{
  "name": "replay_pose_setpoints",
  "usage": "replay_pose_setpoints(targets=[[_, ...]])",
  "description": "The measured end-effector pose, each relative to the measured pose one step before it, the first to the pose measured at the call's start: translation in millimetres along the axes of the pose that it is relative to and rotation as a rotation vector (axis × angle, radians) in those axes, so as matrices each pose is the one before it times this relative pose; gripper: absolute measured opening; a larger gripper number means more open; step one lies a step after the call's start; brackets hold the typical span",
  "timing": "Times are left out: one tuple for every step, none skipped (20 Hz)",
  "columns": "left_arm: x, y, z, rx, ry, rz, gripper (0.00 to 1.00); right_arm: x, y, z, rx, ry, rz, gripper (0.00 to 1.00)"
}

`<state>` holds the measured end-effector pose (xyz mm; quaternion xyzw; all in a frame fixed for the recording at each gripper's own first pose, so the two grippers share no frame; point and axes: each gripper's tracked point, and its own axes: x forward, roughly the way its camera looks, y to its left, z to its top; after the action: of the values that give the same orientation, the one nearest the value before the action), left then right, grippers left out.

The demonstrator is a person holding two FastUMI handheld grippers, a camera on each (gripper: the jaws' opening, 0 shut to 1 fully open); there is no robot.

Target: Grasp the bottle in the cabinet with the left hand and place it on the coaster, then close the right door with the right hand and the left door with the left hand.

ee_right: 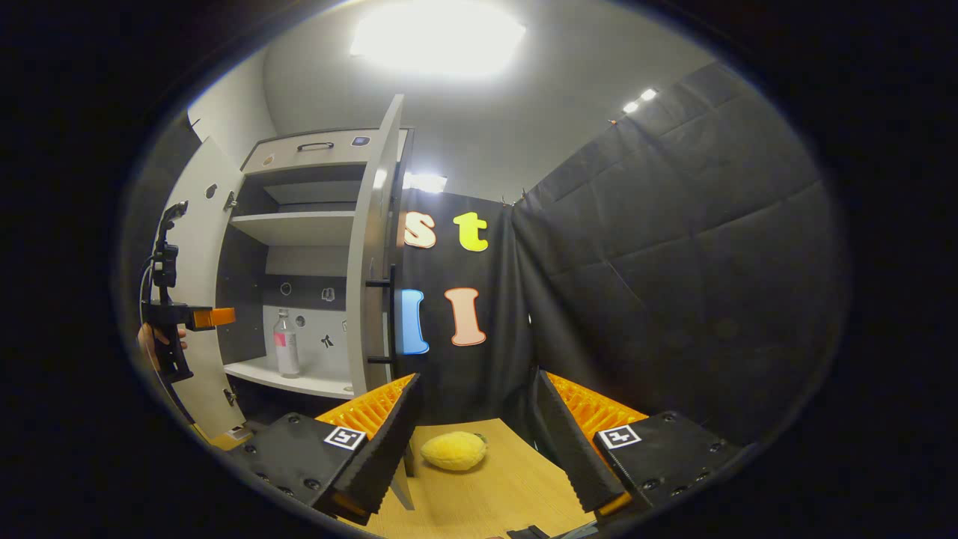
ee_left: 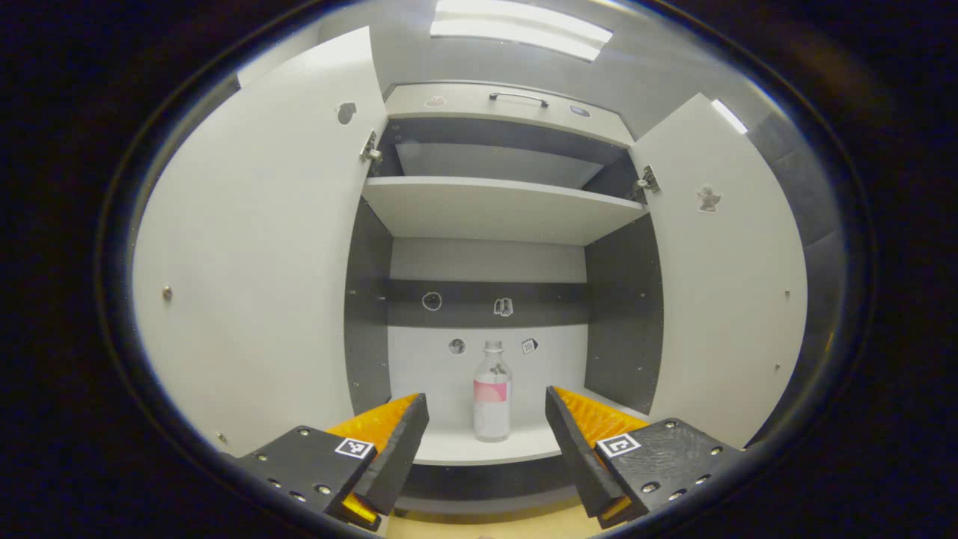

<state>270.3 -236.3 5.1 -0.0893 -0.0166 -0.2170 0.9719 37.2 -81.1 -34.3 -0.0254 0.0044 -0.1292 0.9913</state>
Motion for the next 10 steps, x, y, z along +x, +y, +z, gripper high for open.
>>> replay_pose_setpoints(targets=[[9.72, -0.84, -3.56, -0.00029, 0.00165, -0.00785, 0.92, 1.34, -2.00, -1.15, 0.00217, -0.00036, -0.01639, 0.97], [8.79, -1.51, -3.64, -0.00090, 0.00288, -0.01082, 0.92, 2.09, -2.13, -0.61, 0.00219, 0.00092, -0.01578, 0.97], [7.45, -1.02, -3.91, 0.00134, 0.00407, -0.00859, 0.92, 0.91, -2.18, -1.00, 0.00219, 0.00111, -0.01440, 0.97], [9.90, 0.19, -2.50, 0.00286, 0.00449, -0.00561, 0.92, 1.27, -0.93, -0.82, 0.00141, 0.00198, -0.01313, 0.97], [8.74, 0.50, -3.82, 0.00247, 0.00411, -0.00557, 0.92, 1.32, -1.00, -1.55, -0.00005, 0.00277, -0.01262, 0.97], [7.71, -0.72, -4.53, 0.00081, 0.00490, -0.00707, 0.92, 0.93, -0.53, -1.51, -0.00098, 0.00327, -0.01314, 0.96], [7.89, 0.45, -4.32, -0.00067, 0.00519, -0.00504, 0.92, 0.94, -1.10, -1.49, -0.00180, 0.00264, -0.01301, 0.96], [9.17, -0.18, -4.45, -0.00221, 0.00813, -0.00651, 0.92, 0.07, -0.65, -1.05, -0.00240, 0.00256, -0.01253, 0.96], [8.76, 0.46, -4.75, -0.00247, 0.00720, -0.00575, 0.92, 0.41, 0.18, -0.48, -0.00321, 0.00151, -0.01226, 0.96], [8.26, 0.51, -4.01, -0.00118, 0.00580, -0.00385, 0.92, 0.19, -0.71, -1.35, -0.00320, 0.00211, -0.01226, 0.97]])
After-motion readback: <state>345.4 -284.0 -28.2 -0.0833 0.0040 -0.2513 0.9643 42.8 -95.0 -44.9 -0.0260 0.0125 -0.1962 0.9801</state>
